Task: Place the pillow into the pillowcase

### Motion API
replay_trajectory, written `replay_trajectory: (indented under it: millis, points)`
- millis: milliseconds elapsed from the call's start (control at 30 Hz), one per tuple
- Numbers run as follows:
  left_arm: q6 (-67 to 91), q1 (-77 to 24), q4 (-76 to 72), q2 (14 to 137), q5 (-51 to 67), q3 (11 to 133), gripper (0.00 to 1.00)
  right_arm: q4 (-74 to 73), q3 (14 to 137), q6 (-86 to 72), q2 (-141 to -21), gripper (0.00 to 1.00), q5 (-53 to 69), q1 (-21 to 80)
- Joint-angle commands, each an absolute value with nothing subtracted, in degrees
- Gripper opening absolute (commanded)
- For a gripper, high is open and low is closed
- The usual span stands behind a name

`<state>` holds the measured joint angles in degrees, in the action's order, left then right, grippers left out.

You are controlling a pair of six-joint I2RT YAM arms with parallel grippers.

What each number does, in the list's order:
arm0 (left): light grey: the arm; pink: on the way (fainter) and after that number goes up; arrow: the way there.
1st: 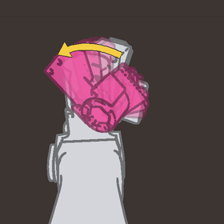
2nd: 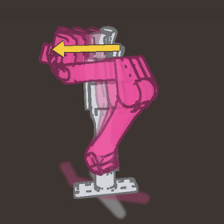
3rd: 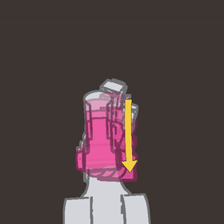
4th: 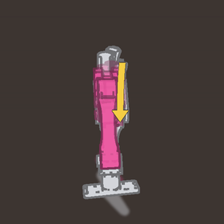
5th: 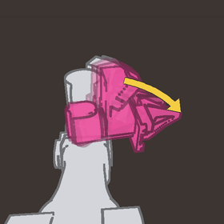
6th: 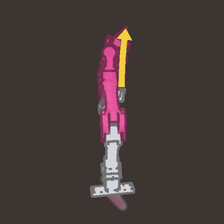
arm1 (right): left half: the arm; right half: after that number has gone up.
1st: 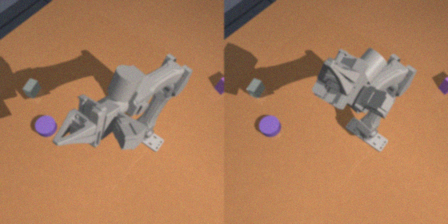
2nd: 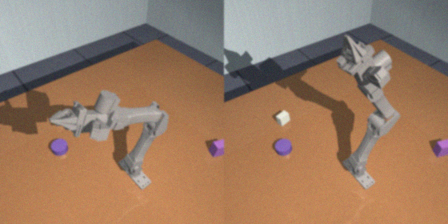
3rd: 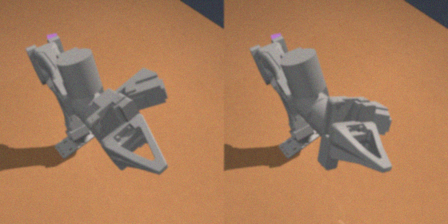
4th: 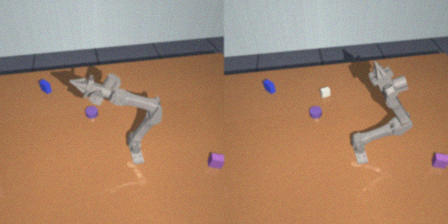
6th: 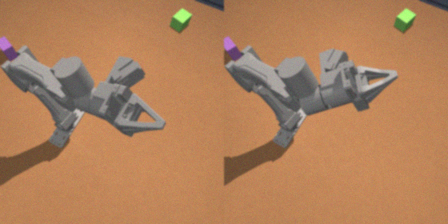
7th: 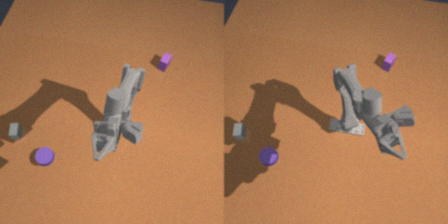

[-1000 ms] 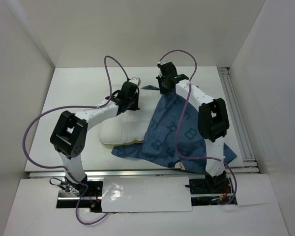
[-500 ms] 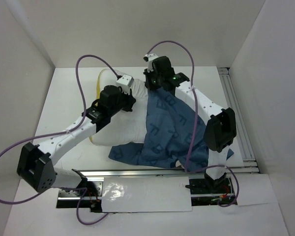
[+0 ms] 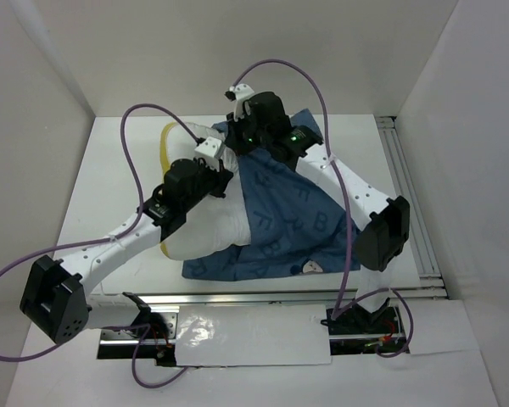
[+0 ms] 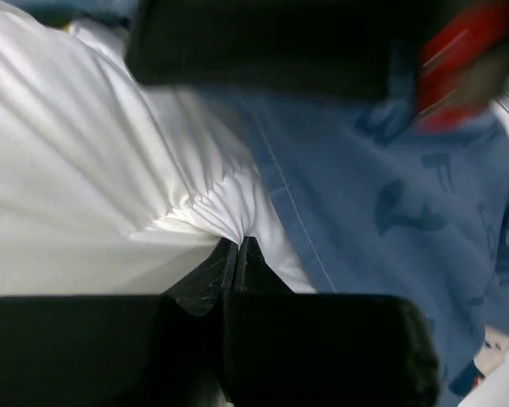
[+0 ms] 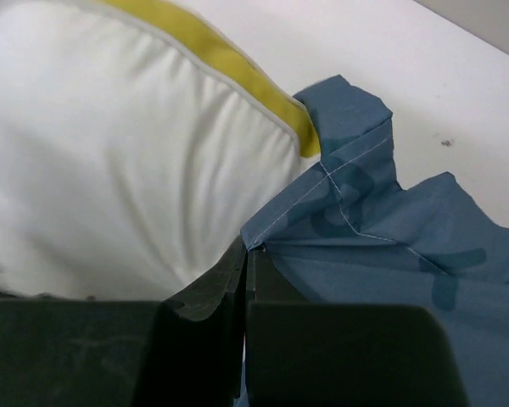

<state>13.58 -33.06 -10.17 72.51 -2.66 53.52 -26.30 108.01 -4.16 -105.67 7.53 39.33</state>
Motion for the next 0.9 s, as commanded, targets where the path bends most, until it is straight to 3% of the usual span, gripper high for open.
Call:
replay_trajectory:
  millis: [0, 200, 533, 867]
  points:
    - [12.2, -34.2, -31.0, 70.5, -0.4, 48.5, 0.0, -21.2, 112.4, -9.0, -99.0, 0.0, 19.5, 43.1]
    - [12.8, -33.0, -46.0, 68.3, 5.2, 41.6, 0.0, -22.9, 114.0, -12.6, -100.6, 0.0, 31.1, 43.1]
    - [14.9, -31.9, -48.9, 70.9, 5.8, 45.4, 0.0, -16.2, 111.4, -19.2, -107.1, 0.0, 32.9, 42.5]
    - [21.4, -26.3, -49.3, 82.1, 9.8, 49.2, 0.0, -10.8, 115.1, -25.4, -118.3, 0.0, 37.8, 38.2]
